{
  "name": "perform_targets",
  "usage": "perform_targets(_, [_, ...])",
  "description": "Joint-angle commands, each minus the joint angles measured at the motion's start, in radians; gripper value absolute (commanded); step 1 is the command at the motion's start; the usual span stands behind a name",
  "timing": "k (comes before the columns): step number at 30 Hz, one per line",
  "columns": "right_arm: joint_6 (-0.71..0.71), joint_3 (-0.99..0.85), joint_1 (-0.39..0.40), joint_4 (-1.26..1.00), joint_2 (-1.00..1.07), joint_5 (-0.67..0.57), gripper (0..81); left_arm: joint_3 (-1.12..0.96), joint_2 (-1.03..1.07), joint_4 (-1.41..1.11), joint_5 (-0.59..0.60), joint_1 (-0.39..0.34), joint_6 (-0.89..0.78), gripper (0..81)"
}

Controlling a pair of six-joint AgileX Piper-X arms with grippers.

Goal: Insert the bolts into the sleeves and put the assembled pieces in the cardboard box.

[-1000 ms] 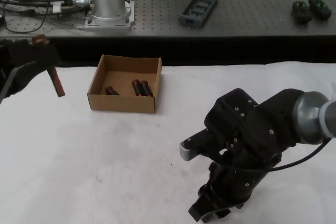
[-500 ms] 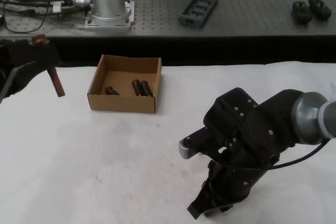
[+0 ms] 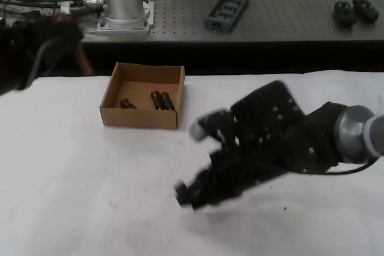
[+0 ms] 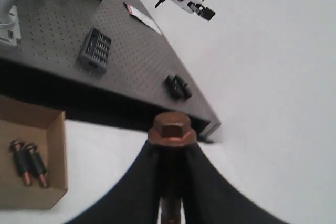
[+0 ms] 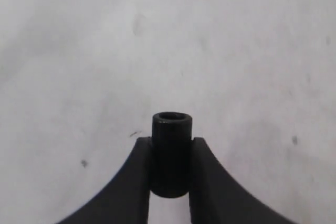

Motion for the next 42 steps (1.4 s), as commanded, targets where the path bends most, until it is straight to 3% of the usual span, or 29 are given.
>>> perform_targets(1, [0.067,-0.005,-0.032,-0.199,-0.01,-0.102,4.8,-0.022,0.327,-0.527,-0.024,0.028,-0.303,0.6])
perform_targets(5, [0.19,-0.005,-0.099,-0.512,0.016,-0.187,5.1,-0.117,0.519,-0.562,-0.007,0.039,-0.314,0.6])
perform_targets(8, [0.274,-0.005,-0.134,-0.611,0.046,-0.211,5.1,-0.231,0.652,-0.609,0.066,0.039,-0.313,0.6])
perform_targets(16, [0.281,-0.006,-0.148,-0.678,0.151,-0.307,5.1,-0.44,0.875,-0.642,0.141,0.016,-0.313,0.6])
perform_targets(22, [0.295,-0.006,-0.143,-0.686,0.187,-0.321,5.1,-0.442,0.883,-0.63,0.329,0.012,-0.282,0.6])
perform_targets(27, [0.3,-0.006,-0.143,-0.686,0.187,-0.344,5.1,-0.442,0.869,-0.598,0.414,0.004,-0.199,0.6])
perform_targets(34, [0.305,-0.006,-0.143,-0.686,0.187,-0.366,5.1,-0.442,0.786,-0.268,0.325,-0.075,0.14,0.6])
perform_targets(42, [0.318,-0.006,-0.149,-0.686,0.187,-0.382,5.1,-0.357,0.78,-0.317,0.207,-0.166,0.134,0.6])
